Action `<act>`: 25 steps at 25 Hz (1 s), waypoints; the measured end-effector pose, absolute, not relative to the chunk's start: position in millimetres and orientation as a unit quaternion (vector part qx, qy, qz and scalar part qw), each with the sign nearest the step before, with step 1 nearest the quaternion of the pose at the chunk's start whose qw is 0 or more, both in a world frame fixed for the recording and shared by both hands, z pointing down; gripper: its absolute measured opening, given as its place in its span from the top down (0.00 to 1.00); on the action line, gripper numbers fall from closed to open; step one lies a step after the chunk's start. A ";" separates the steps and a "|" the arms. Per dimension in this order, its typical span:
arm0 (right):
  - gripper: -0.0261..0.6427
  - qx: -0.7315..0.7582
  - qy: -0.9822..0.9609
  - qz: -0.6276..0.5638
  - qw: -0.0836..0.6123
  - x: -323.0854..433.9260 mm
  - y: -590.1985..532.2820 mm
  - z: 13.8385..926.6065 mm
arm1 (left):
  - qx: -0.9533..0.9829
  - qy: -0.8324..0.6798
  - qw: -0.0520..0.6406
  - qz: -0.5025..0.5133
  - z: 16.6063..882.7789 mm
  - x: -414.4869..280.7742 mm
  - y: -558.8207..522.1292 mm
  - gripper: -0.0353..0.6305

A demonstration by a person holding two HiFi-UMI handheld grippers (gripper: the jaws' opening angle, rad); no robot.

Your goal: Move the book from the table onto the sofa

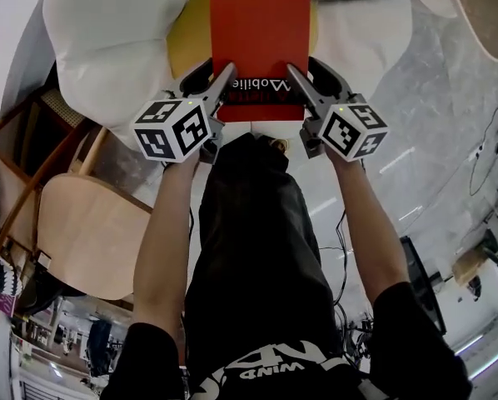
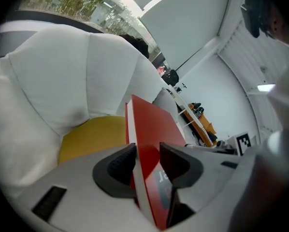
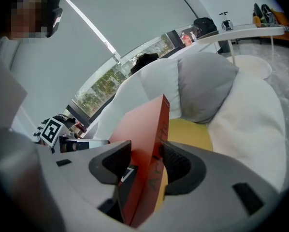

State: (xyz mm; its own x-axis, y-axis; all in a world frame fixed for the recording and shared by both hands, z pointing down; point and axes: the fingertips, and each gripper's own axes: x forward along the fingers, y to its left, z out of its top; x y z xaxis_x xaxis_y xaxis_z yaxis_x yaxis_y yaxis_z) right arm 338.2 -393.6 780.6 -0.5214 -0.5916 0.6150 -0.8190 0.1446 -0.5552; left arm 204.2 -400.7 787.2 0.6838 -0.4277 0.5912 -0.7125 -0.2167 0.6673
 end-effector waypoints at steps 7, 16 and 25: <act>0.66 0.471 -0.747 0.451 0.129 324.1 -408.3 839.5 | 0.763 -0.382 0.504 0.134 847.3 189.8 -414.9 0.70; 0.66 0.457 -0.758 0.442 0.143 320.5 -414.0 872.6 | 0.760 -0.385 0.506 0.133 879.9 186.5 -415.1 0.70; 0.66 0.456 -0.759 0.440 0.153 318.8 -413.1 885.3 | 0.754 -0.388 0.514 0.132 894.3 185.2 -411.6 0.70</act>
State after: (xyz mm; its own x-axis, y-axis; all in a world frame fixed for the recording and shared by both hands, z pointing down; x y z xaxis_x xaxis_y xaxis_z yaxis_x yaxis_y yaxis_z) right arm 318.8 -413.1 885.3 -0.5380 -0.5561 0.6334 -0.8259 0.1977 -0.5280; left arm 185.2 -411.6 894.3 0.6643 -0.4487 0.5978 -0.7206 -0.1719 0.6717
